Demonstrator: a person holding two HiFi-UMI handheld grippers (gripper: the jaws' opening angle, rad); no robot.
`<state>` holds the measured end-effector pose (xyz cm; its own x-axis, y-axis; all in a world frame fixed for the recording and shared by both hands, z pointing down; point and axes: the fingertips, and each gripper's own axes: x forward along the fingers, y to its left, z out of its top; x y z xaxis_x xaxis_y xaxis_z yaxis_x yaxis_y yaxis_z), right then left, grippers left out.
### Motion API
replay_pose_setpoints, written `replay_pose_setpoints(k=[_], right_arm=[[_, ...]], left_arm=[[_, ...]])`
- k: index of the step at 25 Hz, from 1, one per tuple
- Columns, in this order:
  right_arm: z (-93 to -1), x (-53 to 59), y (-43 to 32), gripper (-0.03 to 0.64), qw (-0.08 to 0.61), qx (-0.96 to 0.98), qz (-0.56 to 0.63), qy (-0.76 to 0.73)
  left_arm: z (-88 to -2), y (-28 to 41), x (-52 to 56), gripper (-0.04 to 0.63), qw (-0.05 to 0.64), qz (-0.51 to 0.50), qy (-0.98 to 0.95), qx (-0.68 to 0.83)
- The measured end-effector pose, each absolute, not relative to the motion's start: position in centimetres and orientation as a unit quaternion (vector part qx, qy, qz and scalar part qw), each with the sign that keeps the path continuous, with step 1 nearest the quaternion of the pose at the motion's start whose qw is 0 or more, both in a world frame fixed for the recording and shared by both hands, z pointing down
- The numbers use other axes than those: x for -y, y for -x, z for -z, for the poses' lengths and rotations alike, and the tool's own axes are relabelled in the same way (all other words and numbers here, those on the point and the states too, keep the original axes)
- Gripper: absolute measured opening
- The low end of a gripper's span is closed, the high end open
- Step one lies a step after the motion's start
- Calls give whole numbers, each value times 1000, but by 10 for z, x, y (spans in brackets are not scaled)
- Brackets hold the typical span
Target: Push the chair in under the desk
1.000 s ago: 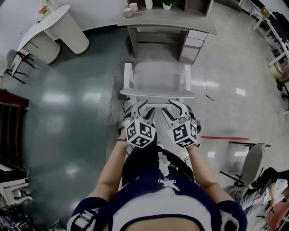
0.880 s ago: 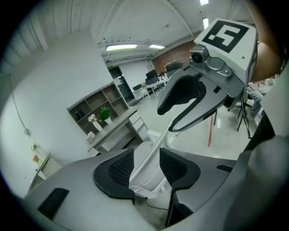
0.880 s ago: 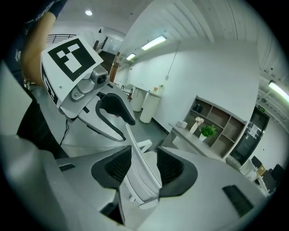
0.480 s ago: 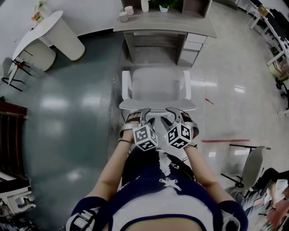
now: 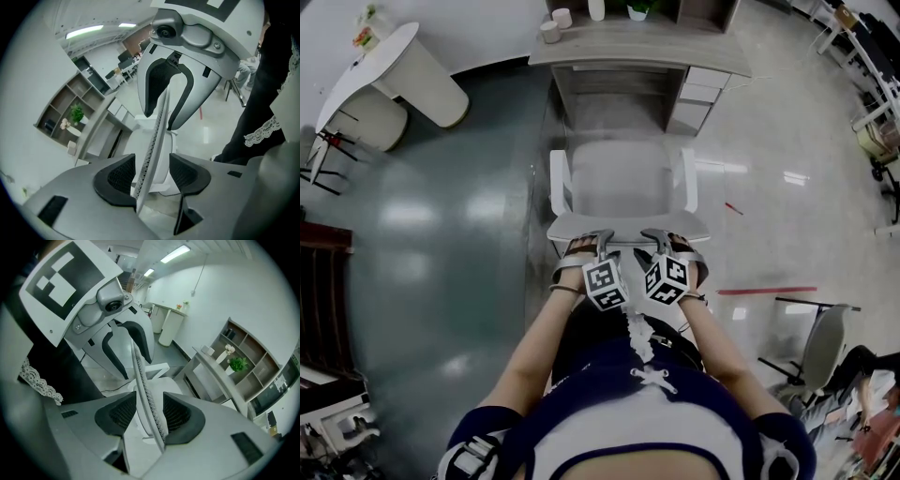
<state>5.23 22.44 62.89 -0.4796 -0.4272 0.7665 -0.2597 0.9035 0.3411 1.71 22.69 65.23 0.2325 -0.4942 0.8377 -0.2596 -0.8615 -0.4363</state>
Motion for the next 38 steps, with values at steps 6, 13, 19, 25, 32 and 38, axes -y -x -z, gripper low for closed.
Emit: replay_pose_setpoints(k=[6,13,19,25,32,38], right_arm=[[-640,-224,-48,138,457,868,83,-178],[-643,-224,-48,124,465,862,107,-172],[-643,-220,-47,123,465,863,105,-170],[-643,-205,-49,123,465,863,99,-172],[-642,-181,-47,123,469,863,85,-169],[-642,-163,-48,123,471,863,68,-168]], left_arm=[[-664,-13,-223,221,81,560,787,-246],[-659,-12,-216,178,60,535,802,-260],[-659,-11,-211,179,47,531,807,-256],[-659,-12,-197,179,48,528,807,-260],[-658,-11,-174,179,40,524,811,-257],[-656,-11,-157,178,42,519,816,-253]])
